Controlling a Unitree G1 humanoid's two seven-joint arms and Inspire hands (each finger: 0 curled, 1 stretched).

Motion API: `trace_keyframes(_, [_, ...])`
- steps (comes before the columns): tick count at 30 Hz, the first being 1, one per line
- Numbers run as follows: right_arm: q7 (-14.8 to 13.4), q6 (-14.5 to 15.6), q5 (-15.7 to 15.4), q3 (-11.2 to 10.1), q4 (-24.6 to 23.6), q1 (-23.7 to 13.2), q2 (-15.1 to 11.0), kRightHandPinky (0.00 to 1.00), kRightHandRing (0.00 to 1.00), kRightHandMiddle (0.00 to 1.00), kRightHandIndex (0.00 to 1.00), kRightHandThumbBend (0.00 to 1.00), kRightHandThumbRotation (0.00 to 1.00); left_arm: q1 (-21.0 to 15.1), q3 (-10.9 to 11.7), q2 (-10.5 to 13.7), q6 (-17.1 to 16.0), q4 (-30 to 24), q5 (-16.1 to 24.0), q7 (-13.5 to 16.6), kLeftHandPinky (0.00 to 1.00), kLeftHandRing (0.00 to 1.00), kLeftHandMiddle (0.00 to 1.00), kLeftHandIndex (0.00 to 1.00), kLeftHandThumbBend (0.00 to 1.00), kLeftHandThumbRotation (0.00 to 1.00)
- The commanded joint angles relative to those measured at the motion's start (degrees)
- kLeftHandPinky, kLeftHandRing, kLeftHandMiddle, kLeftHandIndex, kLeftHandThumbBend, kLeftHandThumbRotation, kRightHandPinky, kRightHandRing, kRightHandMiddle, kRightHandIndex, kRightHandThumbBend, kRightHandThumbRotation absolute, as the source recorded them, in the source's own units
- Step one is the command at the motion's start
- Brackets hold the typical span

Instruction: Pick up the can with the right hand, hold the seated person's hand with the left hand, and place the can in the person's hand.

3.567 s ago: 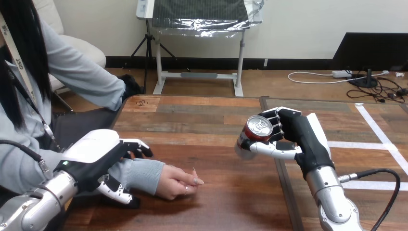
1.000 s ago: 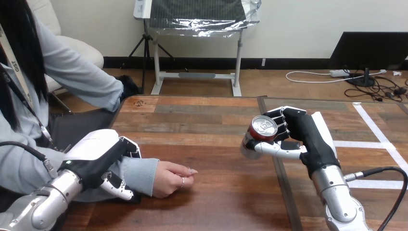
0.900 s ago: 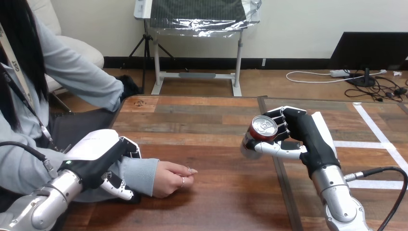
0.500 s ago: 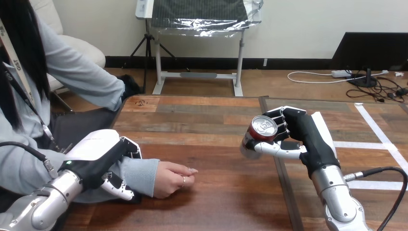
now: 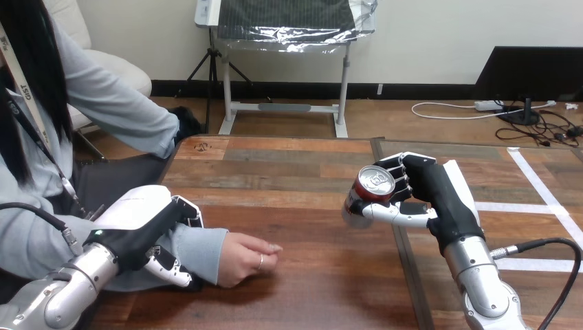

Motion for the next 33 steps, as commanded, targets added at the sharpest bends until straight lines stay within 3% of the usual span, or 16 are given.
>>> trace_keyframes(1, [-0.26,-1.93,0.85,0.0,-1.74,-5.25,0.61,0.4,0.45,0.52,0.54,0.75,0.0,-3.06,0.47,-0.69,-2.81,-1.65,-1.16,1.43,0.29,0.33,0.39,0.41,0.94,0.0])
trace_keyframes(19, [-0.12,-2.0,0.54,0.53,-1.81,-5.47,1.38,0.38,0.44,0.51,0.54,0.76,0.0,-4.16,1.08,-0.6,-5.79,-2.99,-1.75,1.26,0.29,0.33,0.39,0.4,0.94,0.0])
trace_keyframes(33, [0.32,-0.76,0.24,1.16,-2.62,-5.24,2.32,0.38,0.44,0.5,0.54,0.76,0.0,-4.82,1.25,-0.64,-6.34,-4.38,-1.68,1.22,0.28,0.32,0.38,0.4,0.93,0.0])
